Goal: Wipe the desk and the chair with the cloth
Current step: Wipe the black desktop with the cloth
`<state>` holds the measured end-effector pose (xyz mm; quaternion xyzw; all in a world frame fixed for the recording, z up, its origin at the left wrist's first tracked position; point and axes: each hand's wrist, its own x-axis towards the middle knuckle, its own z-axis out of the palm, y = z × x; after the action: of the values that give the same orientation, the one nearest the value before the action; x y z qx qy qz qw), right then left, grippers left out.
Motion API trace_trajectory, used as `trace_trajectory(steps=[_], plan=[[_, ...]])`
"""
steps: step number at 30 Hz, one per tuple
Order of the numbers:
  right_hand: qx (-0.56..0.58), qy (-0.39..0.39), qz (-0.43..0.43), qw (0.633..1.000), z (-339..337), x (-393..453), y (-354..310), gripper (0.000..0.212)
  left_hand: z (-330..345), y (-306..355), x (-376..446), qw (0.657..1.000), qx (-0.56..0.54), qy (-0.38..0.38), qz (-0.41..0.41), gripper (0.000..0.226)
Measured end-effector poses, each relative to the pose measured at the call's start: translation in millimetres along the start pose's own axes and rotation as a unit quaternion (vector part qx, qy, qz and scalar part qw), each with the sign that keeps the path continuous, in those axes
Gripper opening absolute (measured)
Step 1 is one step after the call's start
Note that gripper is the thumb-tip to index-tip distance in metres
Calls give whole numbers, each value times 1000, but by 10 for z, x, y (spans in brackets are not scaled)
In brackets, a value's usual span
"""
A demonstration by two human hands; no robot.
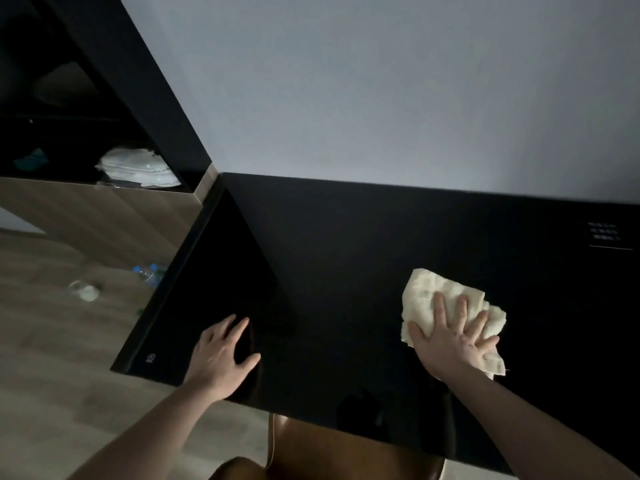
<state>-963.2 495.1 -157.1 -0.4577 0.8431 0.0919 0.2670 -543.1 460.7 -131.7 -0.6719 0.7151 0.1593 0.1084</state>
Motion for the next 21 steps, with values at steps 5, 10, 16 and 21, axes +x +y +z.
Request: trace_trajectory(steps=[5,10,16,21], plan=[[8,18,35,999,315,-302,-786,87,-146,-1141,532,998,13,44,-36,88],[24,13,19,999,568,-588,-1732,86,-180,-1825,847,998,-36,39,-37,96],[31,17,22,999,712,-704,-2134,88,-73,-1934,863,991,-96,89,-20,88],[30,35,41,998,754,-615,-2379,89,-57,-1935,917,990,-96,99,-26,83]])
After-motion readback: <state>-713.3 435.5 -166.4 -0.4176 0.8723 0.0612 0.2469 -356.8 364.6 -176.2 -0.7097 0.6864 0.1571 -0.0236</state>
